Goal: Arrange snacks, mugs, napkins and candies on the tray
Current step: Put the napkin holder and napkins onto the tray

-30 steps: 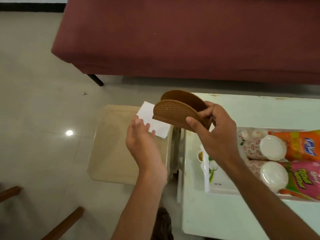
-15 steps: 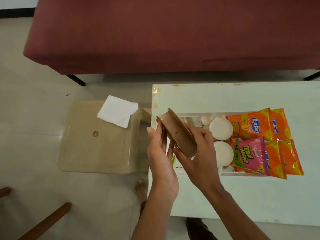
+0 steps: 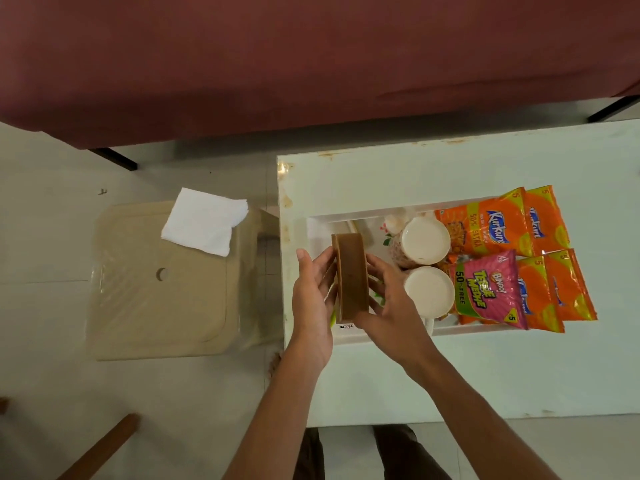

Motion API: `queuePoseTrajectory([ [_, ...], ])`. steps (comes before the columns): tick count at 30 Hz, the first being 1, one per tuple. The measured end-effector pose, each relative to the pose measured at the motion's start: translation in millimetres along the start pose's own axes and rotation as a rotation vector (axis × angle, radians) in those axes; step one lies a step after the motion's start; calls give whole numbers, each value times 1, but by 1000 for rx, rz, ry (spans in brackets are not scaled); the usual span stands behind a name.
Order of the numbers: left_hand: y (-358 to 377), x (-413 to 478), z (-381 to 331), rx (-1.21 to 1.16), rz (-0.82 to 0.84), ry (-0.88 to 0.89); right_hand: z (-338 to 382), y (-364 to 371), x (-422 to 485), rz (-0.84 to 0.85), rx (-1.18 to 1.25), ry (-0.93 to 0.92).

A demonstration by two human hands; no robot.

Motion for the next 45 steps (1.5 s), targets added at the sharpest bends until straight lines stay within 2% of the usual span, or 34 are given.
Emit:
queuePoseTrajectory([
  [7, -2, 21, 8, -28, -4, -85, -6, 9, 13, -22, -42, 10],
  [19, 2, 34, 16, -25, 6, -104, -16, 16, 19, -83, -137, 101],
  [21, -2, 35, 11, -29, 1, -100, -12, 19, 16, -113, -231, 38],
  [24, -20, 32, -3, -43, -26, -71, 3, 21, 9, -193, -499, -216],
  [26, -44, 32, -20, -83, -85, -12, 23, 29, 8, -215, -508, -348],
  [28, -75, 39, -39, -110, -164, 94, 44, 48, 13, -195, -424, -381],
  [31, -123, 59, -77, -128, -300, 249, 64, 93, 32, -124, -308, -252],
  [35, -172, 105, -121, -5, -469, 348, 62, 160, 66, -47, -315, -6],
  [38, -190, 137, -137, 29, -473, 305, 50, 200, 88, -121, -270, 130],
  [41, -201, 159, -144, -43, -424, 203, 39, 229, 104, -188, -208, 235],
  [45, -209, 173, -145, -87, -371, 107, 28, 249, 117, -238, -256, 218],
])
Point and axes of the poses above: each hand's wrist, its own x-axis towards the middle knuckle, its own y-axis out of the palm, z = x × y, the point moved 1 cm from there along x, towards the middle knuckle, and after that the axes turned 12 degrees about -z, right-handed, at the moved point
